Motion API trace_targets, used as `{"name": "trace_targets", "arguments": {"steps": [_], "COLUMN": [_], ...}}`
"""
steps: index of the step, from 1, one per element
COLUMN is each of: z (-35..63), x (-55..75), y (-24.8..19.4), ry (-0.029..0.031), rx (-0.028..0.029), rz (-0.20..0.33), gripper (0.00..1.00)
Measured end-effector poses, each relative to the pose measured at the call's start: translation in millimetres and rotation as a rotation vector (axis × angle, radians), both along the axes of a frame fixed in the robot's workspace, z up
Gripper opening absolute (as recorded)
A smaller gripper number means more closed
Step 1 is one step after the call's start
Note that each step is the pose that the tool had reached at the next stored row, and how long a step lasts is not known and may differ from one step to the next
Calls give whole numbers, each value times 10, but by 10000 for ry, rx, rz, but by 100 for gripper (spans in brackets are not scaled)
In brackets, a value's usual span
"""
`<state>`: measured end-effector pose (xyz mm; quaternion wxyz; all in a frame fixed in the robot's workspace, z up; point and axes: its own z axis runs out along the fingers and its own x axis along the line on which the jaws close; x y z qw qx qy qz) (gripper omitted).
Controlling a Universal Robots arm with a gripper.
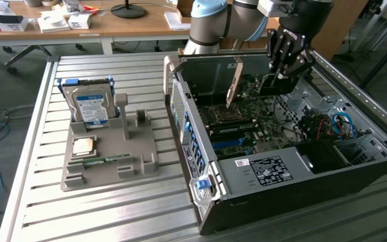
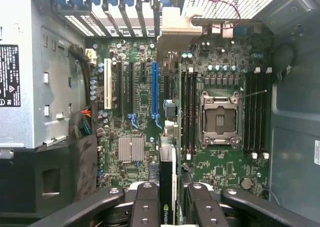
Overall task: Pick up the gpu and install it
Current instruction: 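Insert the gpu into the slot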
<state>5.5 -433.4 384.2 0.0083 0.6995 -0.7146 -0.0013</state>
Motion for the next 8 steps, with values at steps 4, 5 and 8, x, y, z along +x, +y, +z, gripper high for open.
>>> {"name": "trace_targets", "arguments": {"steps": [4, 5, 8], "z": [-28, -55, -95], "x": [-1, -1, -1], "y": [0, 0, 0], "ry": [-1, -1, -2], "rx": [4, 3, 7], "rz": [-1, -1, -1], "gripper": [26, 26, 26]}}
